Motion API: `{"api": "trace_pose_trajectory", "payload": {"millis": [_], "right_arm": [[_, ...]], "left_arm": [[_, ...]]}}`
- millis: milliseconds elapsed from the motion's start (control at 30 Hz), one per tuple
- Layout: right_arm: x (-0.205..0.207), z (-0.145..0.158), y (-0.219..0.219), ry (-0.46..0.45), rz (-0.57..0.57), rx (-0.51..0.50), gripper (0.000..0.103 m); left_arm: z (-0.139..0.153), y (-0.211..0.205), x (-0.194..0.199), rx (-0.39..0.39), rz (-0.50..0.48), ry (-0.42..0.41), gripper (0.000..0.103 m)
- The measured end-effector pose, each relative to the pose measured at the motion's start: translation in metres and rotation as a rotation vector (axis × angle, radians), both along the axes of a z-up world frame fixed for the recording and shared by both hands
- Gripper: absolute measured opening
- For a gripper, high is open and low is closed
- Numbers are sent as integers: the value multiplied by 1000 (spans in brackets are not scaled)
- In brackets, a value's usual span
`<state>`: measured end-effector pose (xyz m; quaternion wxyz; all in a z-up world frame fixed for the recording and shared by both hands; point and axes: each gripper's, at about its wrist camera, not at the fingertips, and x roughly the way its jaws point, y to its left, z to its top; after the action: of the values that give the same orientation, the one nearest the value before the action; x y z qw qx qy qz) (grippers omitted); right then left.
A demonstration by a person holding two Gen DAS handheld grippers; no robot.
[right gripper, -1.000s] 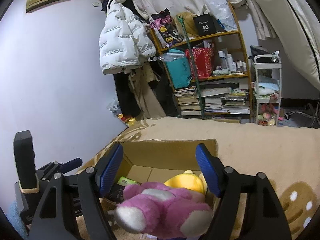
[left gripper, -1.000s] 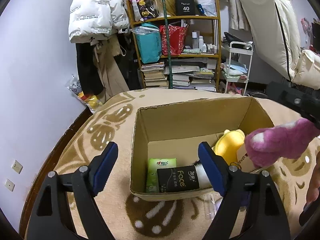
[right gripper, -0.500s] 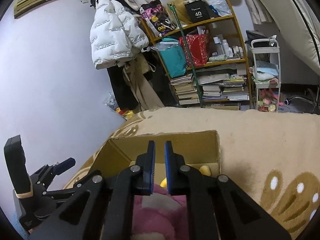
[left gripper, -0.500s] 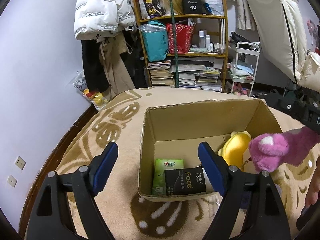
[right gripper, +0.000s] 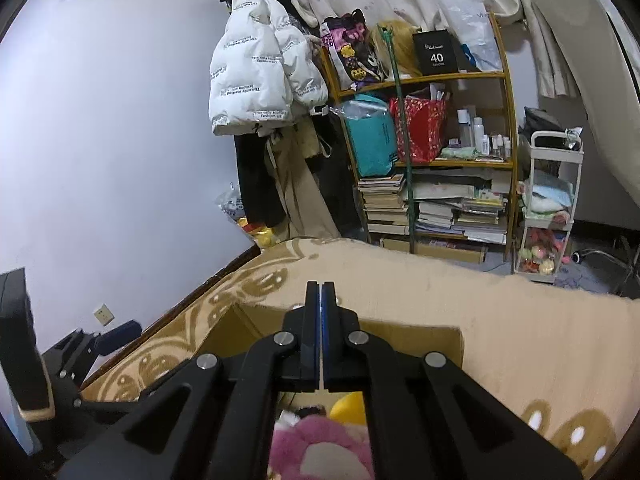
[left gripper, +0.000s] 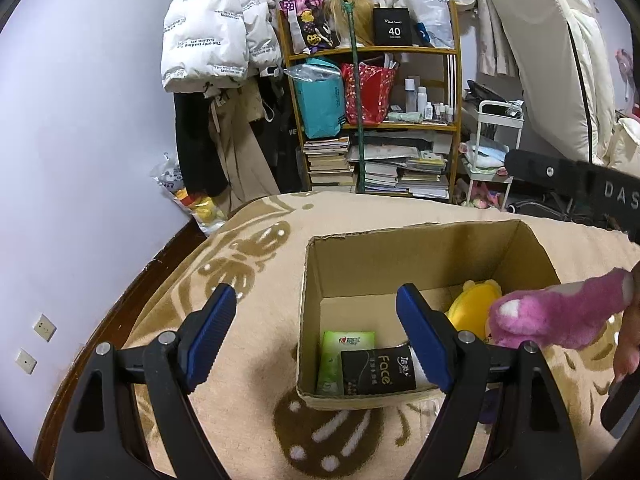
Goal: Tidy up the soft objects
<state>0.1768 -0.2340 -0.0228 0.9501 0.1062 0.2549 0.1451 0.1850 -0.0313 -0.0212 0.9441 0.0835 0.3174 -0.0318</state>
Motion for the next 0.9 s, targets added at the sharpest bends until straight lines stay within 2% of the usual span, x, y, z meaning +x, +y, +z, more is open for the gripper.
{"api": "trace_pose_trajectory", "payload": {"millis": [300,367,400,567,700,767,833,900], "right_arm": [[-20,-1,-9,46,-20,8,5],[-26,1,-11,48,-29,3,6],[-31,3,-13,45,-33,-1,7],[-54,11,-21,42,-48,-11,28],[-79,13,-26,51,-61,-26,40],[-91,12,-28,61,-68,-20,59],[-101,9,-29,77,-65,-16,66],[-111,6,-27,93,-65,-20,69]], "left_arm": [[1,6,-12,-38,4,73,82],[3,8,-19,-42,5,78,84],[3,8,-21,-38,6,77,88],[7,6,-37,-3,14,64,89],[7,4,-51,9,2,89,97],[6,3,-59,20,-1,102,97],[6,5,-64,15,-2,119,97],[5,7,-70,2,-1,136,98]]}}
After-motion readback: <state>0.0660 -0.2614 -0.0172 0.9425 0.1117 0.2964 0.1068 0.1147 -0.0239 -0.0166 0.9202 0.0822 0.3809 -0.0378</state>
